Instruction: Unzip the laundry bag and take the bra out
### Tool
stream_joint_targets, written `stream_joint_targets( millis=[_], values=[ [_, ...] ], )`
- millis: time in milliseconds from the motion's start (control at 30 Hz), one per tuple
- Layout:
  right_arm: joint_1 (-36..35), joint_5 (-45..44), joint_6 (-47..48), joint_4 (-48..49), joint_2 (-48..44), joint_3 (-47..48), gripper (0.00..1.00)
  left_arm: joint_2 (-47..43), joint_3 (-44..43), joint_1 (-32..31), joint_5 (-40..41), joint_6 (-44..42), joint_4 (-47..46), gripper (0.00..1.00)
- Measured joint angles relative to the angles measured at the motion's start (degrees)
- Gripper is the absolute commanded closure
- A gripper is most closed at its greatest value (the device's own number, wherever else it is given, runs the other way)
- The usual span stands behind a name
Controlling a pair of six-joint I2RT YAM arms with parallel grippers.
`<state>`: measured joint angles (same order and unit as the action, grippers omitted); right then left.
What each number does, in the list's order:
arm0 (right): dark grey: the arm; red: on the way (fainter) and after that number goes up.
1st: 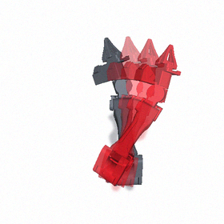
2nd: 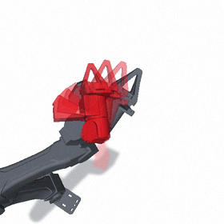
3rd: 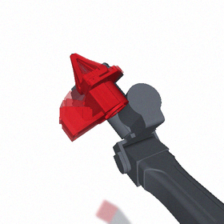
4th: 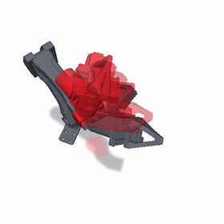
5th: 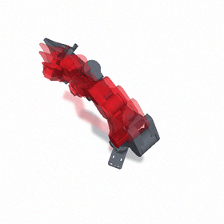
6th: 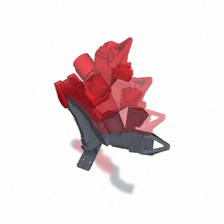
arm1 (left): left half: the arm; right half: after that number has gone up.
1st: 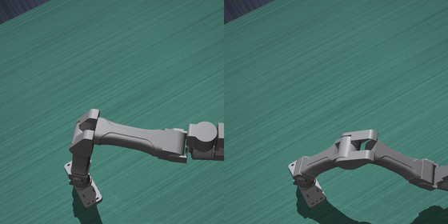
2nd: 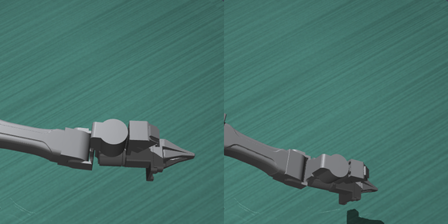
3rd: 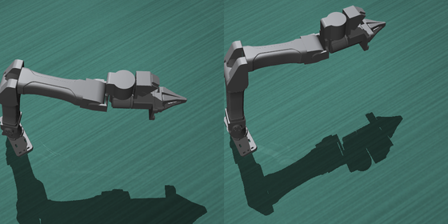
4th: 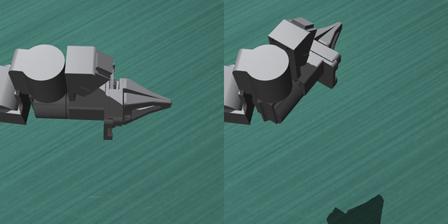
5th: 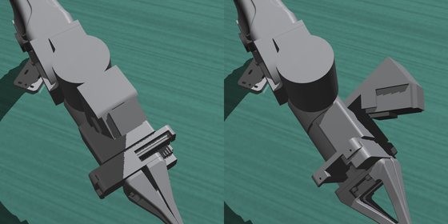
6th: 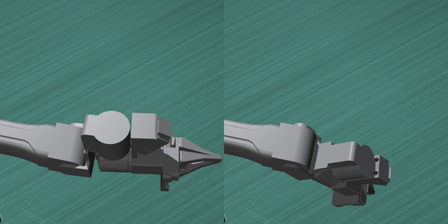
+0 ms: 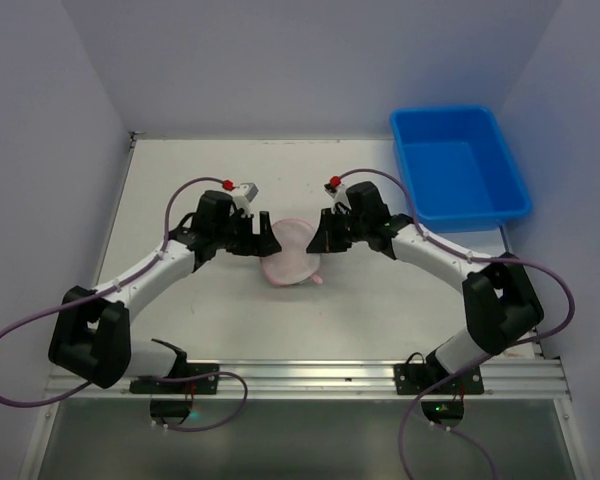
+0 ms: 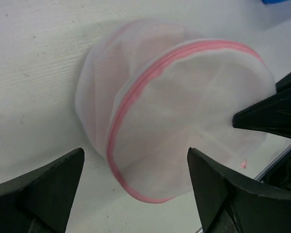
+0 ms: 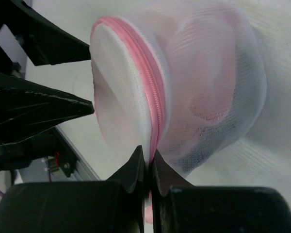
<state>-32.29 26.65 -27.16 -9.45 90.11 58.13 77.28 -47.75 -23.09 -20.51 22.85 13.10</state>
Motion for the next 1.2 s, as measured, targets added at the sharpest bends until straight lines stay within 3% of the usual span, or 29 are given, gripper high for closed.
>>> stream_joint_targets(
  millis=[67,233,467,600,900,1100,1133,1200],
  values=[
    [0.0,-0.39,-3.87,0.11,-1.6,-0.11,1.0,-0.52,0.0,0.22,1.95,2.8,0.83,0.02],
    [0.0,-3.04,-13.86,1.42,-6.1,-2.49,1.0,-6.05,5.09,0.48,5.73,12.15,-0.37,0.01],
    [-0.07,-6.67,-24.17,3.96,-10.08,-7.63,1.0,-11.87,15.85,-3.91,5.99,27.39,-8.35,0.09],
    [-0.57,-8.81,-28.41,4.94,-12.07,-10.05,1.0,-13.03,17.94,-8.31,6.29,34.29,-13.97,0.14],
    [-1.92,-11.17,-35.01,8.31,-14.12,-13.6,1.0,-14.6,20.72,-12.0,10.47,43.21,-22.4,0.28],
    [-2.32,-12.31,-36.5,9.07,-14.56,-14.1,1.0,-12.76,21.53,-13.35,12.09,45.44,-23.28,0.71],
    [-2.32,-12.46,-36.39,9.01,-14.67,-14.14,0.95,-12.92,21.53,-13.44,12.2,45.64,-23.3,0.81],
    [-2.32,-12.72,-35.93,8.85,-14.84,-14.16,0.74,-13.62,21.51,-13.49,12.33,45.88,-23.32,0.91]
  ],
)
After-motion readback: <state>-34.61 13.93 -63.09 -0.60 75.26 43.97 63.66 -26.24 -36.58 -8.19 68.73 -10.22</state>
